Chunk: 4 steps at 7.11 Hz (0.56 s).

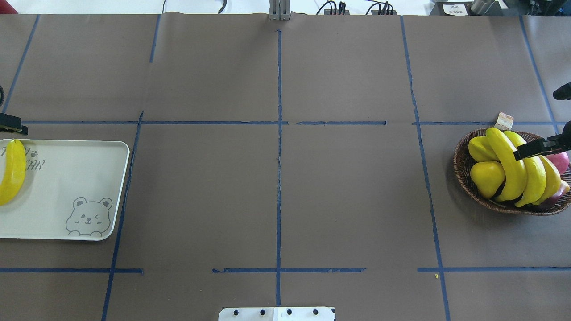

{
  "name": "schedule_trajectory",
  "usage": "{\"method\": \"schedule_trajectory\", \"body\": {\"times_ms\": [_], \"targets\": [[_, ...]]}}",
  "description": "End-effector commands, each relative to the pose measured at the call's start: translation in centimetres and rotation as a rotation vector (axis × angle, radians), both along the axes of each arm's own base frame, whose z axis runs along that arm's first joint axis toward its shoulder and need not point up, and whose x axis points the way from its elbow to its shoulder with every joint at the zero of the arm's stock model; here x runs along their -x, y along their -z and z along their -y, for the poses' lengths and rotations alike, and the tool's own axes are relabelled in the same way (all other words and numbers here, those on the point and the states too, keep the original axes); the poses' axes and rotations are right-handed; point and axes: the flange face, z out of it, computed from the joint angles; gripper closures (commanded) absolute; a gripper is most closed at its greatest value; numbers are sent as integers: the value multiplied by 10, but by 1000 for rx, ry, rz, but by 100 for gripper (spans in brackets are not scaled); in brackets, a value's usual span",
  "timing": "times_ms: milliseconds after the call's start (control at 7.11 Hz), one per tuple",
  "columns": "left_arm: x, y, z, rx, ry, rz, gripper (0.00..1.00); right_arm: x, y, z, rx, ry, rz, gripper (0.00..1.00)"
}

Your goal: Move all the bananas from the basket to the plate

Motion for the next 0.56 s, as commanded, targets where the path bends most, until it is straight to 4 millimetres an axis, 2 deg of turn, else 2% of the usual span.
{"method": "schedule_trajectory", "body": {"times_ms": [0,281,422], "targets": [[0,1,0,-1,0,-1,1,10,-2,1,16,17,-34,3],[0,1,1,-2,0,-1,1,4,-15,-8,38,18,-52,13],[0,1,1,-2,0,-1,1,-1,-20,-14,46,18,-58,13]]}}
